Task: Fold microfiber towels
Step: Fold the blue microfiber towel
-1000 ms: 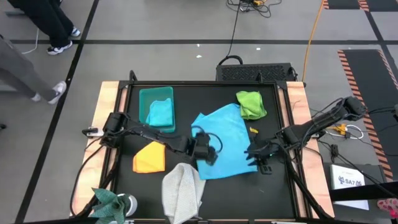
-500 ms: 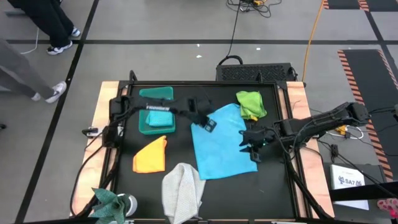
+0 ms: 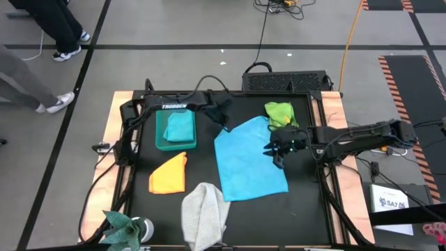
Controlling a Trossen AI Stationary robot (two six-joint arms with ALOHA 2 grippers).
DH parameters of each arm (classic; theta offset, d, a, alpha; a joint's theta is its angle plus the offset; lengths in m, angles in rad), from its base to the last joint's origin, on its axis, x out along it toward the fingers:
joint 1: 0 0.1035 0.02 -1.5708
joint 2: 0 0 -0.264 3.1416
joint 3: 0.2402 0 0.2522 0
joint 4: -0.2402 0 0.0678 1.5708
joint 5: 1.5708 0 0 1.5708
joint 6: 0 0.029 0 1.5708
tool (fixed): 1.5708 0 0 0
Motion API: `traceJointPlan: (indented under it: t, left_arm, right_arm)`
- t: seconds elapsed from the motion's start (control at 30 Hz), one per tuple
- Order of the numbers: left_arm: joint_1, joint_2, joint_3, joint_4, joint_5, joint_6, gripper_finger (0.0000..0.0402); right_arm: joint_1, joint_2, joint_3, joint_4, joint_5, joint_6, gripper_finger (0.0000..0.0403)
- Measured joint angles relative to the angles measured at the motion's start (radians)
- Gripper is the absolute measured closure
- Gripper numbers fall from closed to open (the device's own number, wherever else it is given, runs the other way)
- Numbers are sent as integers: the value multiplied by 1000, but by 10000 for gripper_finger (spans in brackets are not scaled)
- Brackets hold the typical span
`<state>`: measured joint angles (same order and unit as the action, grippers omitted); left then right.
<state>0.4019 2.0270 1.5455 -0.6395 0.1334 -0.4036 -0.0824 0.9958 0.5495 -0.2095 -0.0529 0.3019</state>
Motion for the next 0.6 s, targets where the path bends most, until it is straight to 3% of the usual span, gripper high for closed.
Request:
traceJointPlan:
  t: [0.27, 0.4, 0.6]
  left_arm:
    - [2, 0, 0, 0, -58, 84, 294]
    - [8, 0, 0, -2, -37, 79, 255]
    - [9, 40, 1, -11, -23, 76, 244]
  right_arm:
    - [-60, 0, 0, 18, 0, 25, 283]
    - [-76, 0, 0, 18, 0, 26, 283]
    - [-83, 0, 0, 18, 0, 33, 283]
